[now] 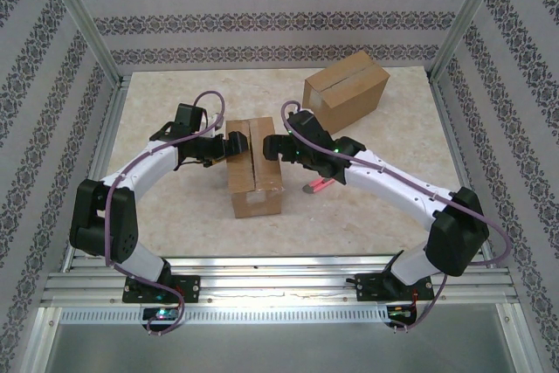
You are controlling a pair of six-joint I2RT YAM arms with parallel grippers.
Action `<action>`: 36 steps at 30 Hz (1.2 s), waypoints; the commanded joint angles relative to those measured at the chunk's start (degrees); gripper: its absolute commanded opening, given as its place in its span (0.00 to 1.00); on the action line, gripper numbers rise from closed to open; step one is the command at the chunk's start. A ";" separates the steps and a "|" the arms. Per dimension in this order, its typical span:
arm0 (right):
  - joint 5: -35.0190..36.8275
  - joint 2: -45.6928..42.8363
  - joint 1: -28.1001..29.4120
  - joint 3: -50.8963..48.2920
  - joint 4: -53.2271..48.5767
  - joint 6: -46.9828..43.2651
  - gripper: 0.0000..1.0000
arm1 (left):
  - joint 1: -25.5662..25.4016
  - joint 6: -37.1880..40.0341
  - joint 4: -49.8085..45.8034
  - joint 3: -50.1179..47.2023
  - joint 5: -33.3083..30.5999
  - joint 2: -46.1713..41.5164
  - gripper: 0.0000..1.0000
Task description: Unpack the express box
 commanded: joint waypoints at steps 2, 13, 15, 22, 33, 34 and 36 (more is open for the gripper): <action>-0.48 2.34 1.58 3.64 -2.05 -0.94 0.98 | -0.01 -0.21 -1.18 -1.73 -0.21 1.46 0.95; -3.32 10.07 3.59 7.63 -0.86 -0.06 0.98 | -0.01 -0.03 -0.95 -2.08 0.80 0.93 0.95; -3.59 10.91 3.65 7.55 -0.82 0.17 0.98 | -0.02 0.05 -1.05 -2.00 0.80 0.88 0.95; -3.01 12.46 3.98 5.21 -0.59 0.99 0.98 | -0.02 0.05 -1.19 -1.91 0.82 0.71 0.95; -5.34 11.61 4.02 4.93 -0.31 1.15 0.98 | -0.01 0.23 -1.43 -2.34 0.88 0.72 0.95; -6.01 11.20 3.99 4.91 0.16 1.39 0.98 | -0.08 0.31 -1.47 -2.38 0.95 0.69 0.95; -6.82 10.24 3.97 4.85 0.81 1.61 0.98 | -0.03 0.40 -1.43 -2.45 0.84 0.81 0.95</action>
